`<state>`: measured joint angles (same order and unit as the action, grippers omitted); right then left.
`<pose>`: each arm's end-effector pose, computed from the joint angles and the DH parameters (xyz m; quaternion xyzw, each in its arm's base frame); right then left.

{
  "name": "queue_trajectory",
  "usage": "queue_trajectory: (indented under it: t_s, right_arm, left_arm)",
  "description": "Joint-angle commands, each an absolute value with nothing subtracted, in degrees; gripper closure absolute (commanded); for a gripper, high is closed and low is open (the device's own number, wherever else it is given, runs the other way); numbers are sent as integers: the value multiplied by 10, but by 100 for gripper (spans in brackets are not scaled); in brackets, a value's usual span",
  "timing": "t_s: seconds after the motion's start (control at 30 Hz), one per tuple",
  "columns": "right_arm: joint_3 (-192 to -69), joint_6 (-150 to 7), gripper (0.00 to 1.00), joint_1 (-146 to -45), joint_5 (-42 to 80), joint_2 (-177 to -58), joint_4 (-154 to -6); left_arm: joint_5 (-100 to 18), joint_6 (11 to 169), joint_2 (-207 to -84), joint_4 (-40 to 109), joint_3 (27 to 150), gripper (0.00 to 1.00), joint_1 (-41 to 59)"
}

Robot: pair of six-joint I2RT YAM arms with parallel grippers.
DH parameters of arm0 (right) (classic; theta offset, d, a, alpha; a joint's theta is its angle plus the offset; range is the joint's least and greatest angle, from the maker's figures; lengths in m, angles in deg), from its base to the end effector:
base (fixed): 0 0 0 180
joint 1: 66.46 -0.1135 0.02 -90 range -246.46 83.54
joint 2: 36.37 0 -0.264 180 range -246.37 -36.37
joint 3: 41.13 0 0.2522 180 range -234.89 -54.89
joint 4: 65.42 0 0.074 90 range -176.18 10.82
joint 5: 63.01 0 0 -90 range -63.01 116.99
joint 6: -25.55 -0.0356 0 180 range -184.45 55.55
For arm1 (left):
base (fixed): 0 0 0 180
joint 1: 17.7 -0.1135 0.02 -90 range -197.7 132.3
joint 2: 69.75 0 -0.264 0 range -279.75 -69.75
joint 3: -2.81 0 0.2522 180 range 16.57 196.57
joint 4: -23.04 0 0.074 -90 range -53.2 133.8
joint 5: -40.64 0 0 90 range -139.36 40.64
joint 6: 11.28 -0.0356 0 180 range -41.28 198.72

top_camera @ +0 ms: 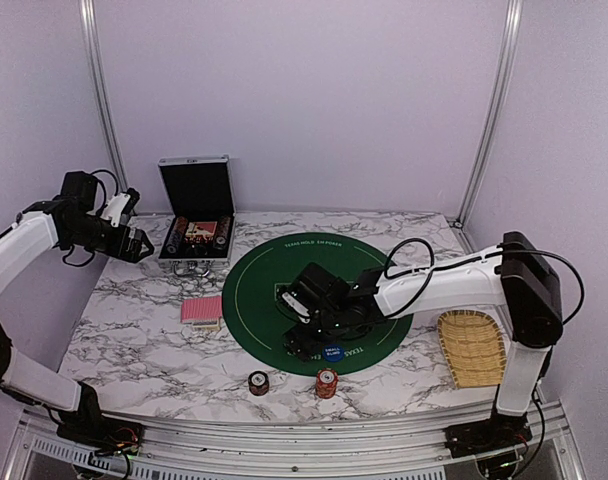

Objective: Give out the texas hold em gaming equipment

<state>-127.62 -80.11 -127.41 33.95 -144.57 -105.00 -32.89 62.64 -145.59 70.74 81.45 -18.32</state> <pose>0.1928 0.3382 0.1751 -0.3584 0.8982 0.1072 0.2306 0.2840 -0.0070 0.3055 0.1774 0.8983 -0.0758 0.3947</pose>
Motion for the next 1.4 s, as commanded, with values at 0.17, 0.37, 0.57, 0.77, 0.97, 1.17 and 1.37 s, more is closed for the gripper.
queue_trajectory:
  t_s: [0.17,0.37,0.57,0.77,0.97,1.17,1.37]
  right_arm:
    - [-1261,-826,31,-1289,344,-1438,-1061]
    - [-1274,-824,37,-1289,344,-1455,-1059]
    - [-1292,-824,45,-1289,343,-1478,-1064]
    - [-1298,-817,53,-1287,343,-1495,-1066]
    - [-1316,-807,59,-1281,343,-1519,-1062]
    - [-1334,-802,63,-1256,340,-1540,-1042]
    - [-1382,-790,67,-1238,337,-1578,-1027]
  left_arm:
    - [-310,624,-1437,728,833,1,-181]
    - [-308,625,-1431,729,836,1,-169]
    - [-308,622,-1430,729,835,1,-165]
    - [-308,623,-1433,729,843,1,-164]
    - [-306,623,-1437,730,846,1,-165]
    - [-307,618,-1442,741,846,1,-164]
    - [-310,615,-1448,751,859,1,-164]
